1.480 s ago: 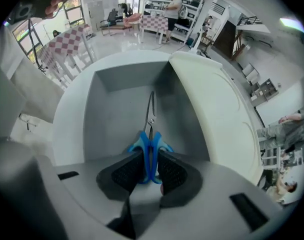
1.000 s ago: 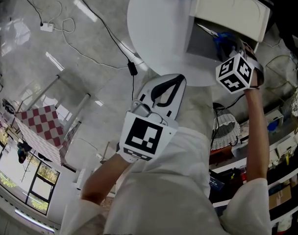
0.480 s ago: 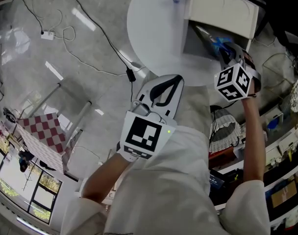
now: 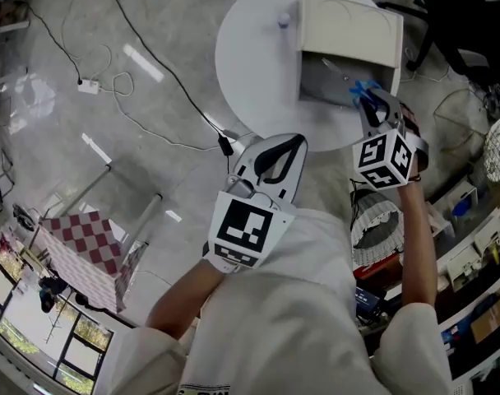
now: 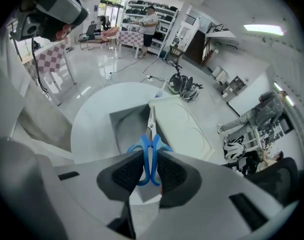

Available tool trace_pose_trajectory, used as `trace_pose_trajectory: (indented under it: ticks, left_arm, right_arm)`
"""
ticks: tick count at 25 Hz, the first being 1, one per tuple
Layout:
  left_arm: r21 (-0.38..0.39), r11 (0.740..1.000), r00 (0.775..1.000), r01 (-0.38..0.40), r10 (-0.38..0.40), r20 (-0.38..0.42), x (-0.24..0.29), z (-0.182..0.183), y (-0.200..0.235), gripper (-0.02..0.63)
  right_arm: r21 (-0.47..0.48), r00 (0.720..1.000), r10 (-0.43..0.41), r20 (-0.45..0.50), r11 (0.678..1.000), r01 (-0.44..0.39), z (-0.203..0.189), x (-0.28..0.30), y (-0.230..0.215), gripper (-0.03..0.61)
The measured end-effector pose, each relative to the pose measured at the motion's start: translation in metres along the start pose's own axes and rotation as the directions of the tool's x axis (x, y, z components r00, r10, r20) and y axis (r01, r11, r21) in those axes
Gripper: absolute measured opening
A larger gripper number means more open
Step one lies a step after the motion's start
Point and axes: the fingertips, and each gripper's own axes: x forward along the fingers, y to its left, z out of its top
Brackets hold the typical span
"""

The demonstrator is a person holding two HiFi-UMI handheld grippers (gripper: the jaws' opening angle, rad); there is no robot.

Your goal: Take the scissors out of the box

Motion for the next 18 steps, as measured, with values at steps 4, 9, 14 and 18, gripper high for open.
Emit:
trace_pose_trajectory:
  ticks: [4,9,14,18]
  left_arm:
    - [0.012,1.000,1.000,0.010,-0.010,0.026,-0.009,0.012,-0.007,0.011]
    - [0.030,0.999,0.998,0.012,-0.014,0.053,-0.019,0.024,-0.011,0.011]
    - [0.034,0.999,0.996,0.014,-0.017,0.084,-0.028,0.035,-0.014,0.011]
    - [0.040,0.999,0.993,0.012,-0.017,0.114,-0.036,0.045,-0.016,0.011]
  right_arm:
    - [0.030,0.998,-0.053,0.039,0.998,0.051,0.010,-0.029,-0.008,0.146]
    - [0.090,0.989,-0.112,0.096,0.991,0.103,0.025,-0.067,-0.015,0.146]
    - [0.161,0.975,-0.168,0.142,0.976,0.145,0.035,-0.097,-0.020,0.146]
    - [0.224,0.957,-0.223,0.183,0.958,0.180,0.043,-0.119,-0.022,0.146]
